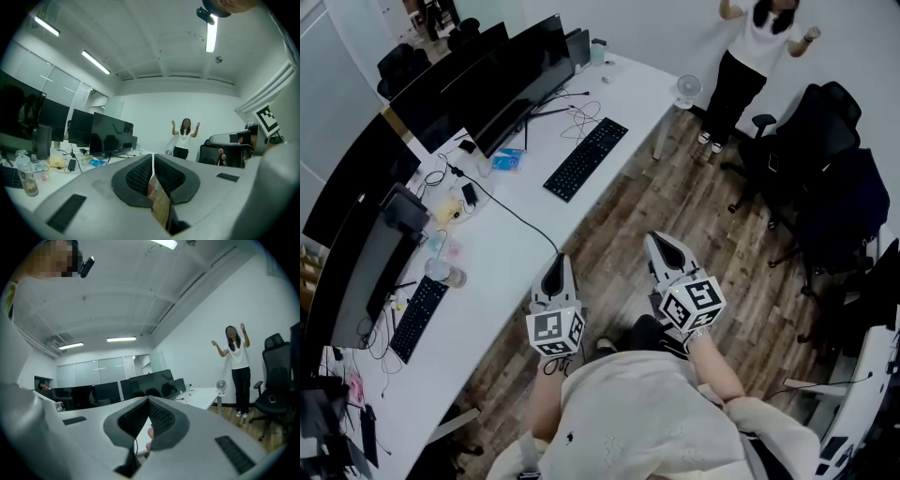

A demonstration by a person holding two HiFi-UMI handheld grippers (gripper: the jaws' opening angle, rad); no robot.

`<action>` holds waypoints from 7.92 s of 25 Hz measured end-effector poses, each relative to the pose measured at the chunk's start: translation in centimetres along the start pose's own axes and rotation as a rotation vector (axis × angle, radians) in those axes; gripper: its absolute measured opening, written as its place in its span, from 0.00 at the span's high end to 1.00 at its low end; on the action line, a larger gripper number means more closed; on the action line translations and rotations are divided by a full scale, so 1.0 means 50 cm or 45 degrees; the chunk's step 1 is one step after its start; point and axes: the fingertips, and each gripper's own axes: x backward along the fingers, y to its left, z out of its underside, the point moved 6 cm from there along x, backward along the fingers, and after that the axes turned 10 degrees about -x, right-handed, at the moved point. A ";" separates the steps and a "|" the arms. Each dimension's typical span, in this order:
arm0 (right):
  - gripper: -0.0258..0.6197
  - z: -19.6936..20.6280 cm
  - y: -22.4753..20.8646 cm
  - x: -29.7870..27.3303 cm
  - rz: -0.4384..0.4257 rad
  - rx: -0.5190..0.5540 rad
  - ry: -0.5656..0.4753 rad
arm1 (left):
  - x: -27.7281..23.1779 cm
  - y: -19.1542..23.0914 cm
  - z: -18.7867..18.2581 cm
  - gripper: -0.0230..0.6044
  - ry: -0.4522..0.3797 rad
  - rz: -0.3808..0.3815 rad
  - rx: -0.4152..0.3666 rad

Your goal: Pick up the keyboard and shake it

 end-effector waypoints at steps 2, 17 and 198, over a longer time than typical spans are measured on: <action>0.96 -0.001 -0.005 -0.006 0.011 0.026 0.003 | -0.010 0.007 0.001 0.93 -0.004 -0.001 -0.002; 0.96 -0.084 -0.174 -0.151 -0.043 0.015 -0.037 | -0.234 -0.014 -0.023 0.93 -0.015 -0.026 -0.032; 0.54 0.164 -0.813 -1.340 -0.471 -0.032 1.051 | -0.793 0.351 0.431 0.53 0.528 -1.114 0.757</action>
